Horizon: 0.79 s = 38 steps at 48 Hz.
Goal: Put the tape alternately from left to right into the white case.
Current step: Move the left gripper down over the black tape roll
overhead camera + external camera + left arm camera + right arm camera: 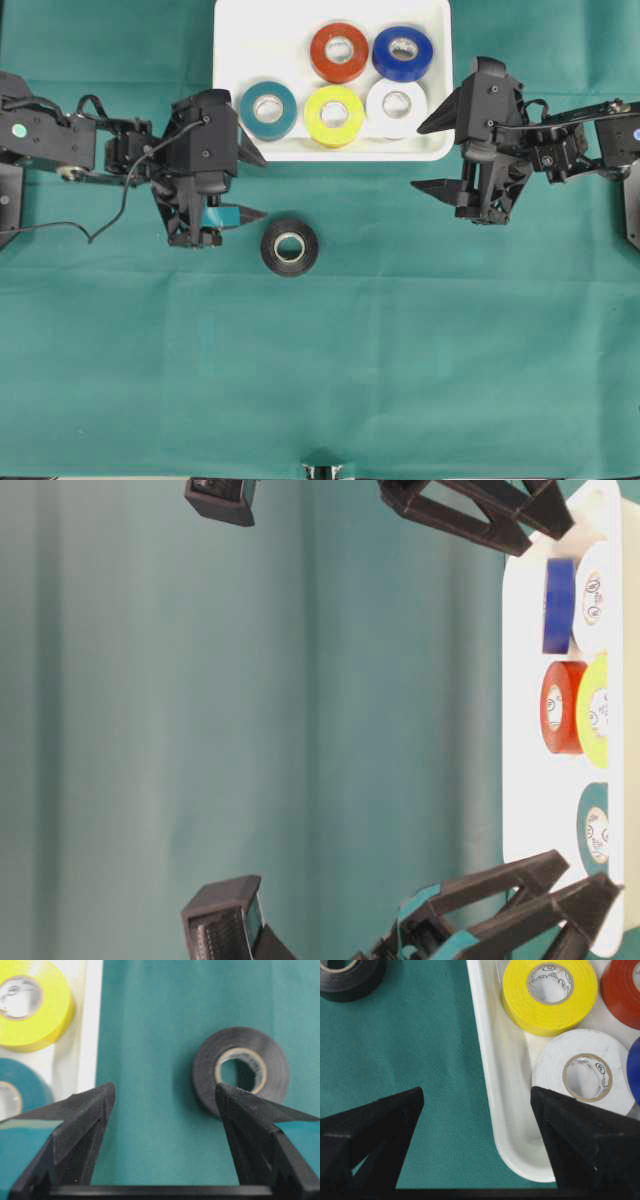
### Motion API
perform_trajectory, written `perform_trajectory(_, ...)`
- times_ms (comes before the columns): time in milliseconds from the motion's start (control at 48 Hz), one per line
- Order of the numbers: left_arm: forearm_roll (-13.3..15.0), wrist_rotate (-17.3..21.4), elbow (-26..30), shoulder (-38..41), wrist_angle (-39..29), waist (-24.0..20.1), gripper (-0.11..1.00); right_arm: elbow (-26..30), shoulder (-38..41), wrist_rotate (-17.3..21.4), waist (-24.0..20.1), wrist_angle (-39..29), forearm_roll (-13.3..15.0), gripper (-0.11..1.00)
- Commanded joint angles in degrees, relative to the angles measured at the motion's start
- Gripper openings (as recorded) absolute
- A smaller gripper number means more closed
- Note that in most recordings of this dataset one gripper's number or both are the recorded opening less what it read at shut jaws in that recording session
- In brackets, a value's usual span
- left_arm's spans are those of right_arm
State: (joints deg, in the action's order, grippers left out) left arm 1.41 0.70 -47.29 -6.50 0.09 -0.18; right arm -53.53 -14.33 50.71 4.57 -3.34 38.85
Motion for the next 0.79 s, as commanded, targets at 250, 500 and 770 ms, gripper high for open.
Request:
perform_trajectory(250,0.2,-4.7,3.3,4.4,0.2,2.8,0.8,0.4,-1.0,0.1,-0.2,0.4,0.1,0.67)
perform_trajectory(500,0.2,-7.8,4.6,8.4,0.0,2.9,0.8,0.4,-1.0,0.1,-0.2,0.2,0.2,0.67)
perform_trajectory(770,0.2,-7.9,7.1,11.7,-0.2,3.1,0.8,0.4,-0.6,0.1,-0.2,0.1,0.2,0.67)
